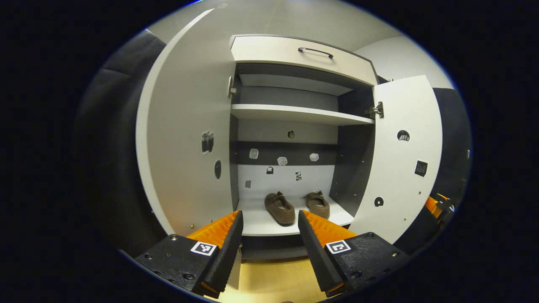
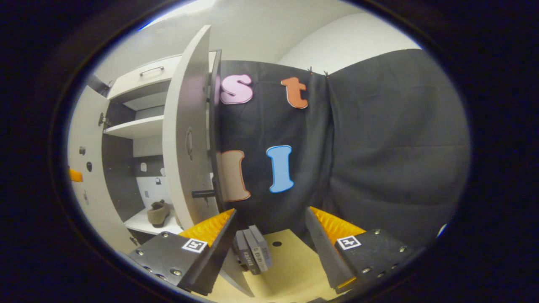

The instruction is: Grab one shoe with the right hand and put it into the shoe cabinet, grab the other shoe with the left hand and put it into the shoe cabinet; then close the right door with the right hand and the left door with the left hand.

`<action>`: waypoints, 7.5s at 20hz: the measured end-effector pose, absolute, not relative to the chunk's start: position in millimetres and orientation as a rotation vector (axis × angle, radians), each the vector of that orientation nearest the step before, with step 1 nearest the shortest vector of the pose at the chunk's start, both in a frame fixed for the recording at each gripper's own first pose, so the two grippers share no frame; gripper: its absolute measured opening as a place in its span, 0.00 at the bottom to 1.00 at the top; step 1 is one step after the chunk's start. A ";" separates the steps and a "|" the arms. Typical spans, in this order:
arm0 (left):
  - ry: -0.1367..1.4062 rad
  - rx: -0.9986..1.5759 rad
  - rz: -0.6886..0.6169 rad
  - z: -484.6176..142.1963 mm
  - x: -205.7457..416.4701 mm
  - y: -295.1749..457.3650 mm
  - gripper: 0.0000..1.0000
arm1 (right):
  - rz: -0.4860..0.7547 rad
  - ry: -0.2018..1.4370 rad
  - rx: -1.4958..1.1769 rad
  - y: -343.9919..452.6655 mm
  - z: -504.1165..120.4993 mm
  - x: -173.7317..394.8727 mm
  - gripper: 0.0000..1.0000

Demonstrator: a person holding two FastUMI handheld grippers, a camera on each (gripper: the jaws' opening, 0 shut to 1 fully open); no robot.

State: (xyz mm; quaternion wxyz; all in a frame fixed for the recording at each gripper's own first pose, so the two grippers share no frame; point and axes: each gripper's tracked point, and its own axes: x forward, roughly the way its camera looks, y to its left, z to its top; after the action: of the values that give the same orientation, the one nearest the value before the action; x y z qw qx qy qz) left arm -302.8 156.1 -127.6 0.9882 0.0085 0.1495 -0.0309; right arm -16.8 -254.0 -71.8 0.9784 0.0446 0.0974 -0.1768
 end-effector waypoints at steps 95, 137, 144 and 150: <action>0.317 -0.128 0.197 -212.0 -305.9 334.6 0.63 | 0.153 0.331 0.280 -61.0 -135.9 35.6 0.93; 0.263 -0.147 -0.398 -147.4 -335.8 80.1 0.71 | 0.131 0.280 0.222 -72.1 -91.3 -9.8 0.93; 0.103 -0.112 -0.353 -66.9 -371.7 84.0 0.70 | 0.097 0.148 0.123 -61.6 -20.0 -4.4 0.92; 0.013 -0.050 -0.274 -35.4 -396.3 97.4 0.70 | 0.068 0.033 0.089 -51.5 34.4 -14.8 0.92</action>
State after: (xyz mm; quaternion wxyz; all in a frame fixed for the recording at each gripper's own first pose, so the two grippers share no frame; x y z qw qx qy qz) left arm -396.3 97.4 -35.4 0.9903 -0.0247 0.0063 -0.1365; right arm -14.8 -51.5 34.4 0.9983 0.0443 0.0165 0.0338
